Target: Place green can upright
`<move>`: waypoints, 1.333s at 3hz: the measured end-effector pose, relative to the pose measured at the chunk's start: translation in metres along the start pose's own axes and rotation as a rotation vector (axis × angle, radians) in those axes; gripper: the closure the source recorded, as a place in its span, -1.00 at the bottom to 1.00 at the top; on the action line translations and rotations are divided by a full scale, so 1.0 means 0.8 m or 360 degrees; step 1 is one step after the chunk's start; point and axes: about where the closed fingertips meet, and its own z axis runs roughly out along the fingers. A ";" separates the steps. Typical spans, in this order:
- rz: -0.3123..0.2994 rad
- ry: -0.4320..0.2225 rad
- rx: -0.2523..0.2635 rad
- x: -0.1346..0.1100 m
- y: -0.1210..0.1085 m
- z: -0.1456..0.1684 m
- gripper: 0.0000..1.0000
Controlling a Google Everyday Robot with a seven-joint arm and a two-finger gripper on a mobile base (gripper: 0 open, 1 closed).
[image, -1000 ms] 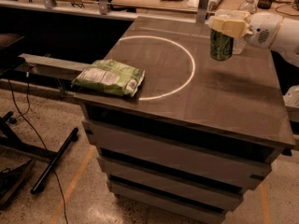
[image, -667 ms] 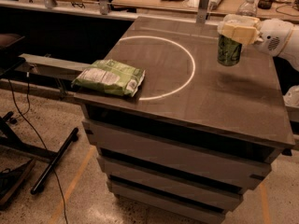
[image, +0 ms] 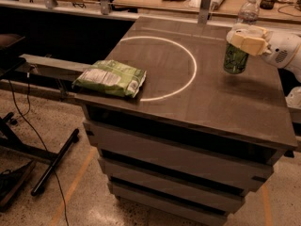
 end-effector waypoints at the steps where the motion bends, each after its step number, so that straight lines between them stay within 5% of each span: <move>1: -0.0004 -0.0031 0.0008 0.003 -0.004 -0.012 1.00; 4: 0.0007 -0.0031 0.0111 0.016 -0.019 -0.070 -0.28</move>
Offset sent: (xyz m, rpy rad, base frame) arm -0.0077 -0.0424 -0.0121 0.0270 -0.0334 -0.0507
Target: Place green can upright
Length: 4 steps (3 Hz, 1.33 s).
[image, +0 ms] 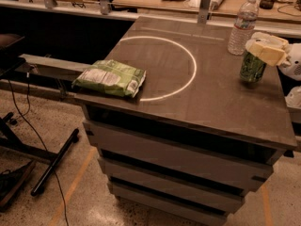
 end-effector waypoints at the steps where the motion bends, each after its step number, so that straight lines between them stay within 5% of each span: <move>1: 0.0028 0.0010 0.0042 0.019 -0.005 -0.019 -0.74; 2: 0.0032 0.0001 0.0054 0.028 -0.008 -0.028 -1.00; 4: -0.0105 0.0076 0.0028 -0.007 -0.002 -0.029 -1.00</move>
Offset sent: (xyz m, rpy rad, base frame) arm -0.0117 -0.0345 -0.0384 0.0213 0.0198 -0.0515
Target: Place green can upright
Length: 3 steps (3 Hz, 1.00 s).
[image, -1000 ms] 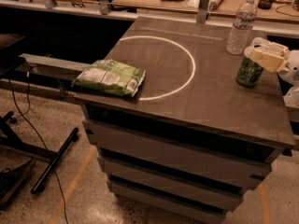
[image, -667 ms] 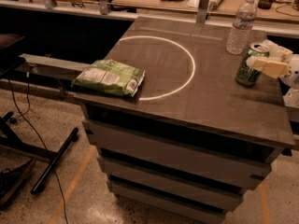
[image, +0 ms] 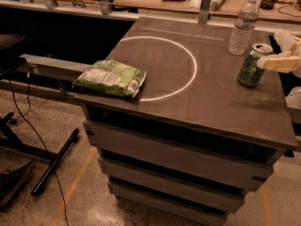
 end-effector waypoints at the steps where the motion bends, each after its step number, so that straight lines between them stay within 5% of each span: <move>1: -0.0113 0.0100 -0.0039 -0.036 0.009 0.012 -1.00; 3: -0.0166 0.0144 -0.0058 -0.053 0.014 0.018 -1.00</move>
Offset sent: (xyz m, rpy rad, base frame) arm -0.0025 0.0122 0.0378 -0.1192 -0.0271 0.0214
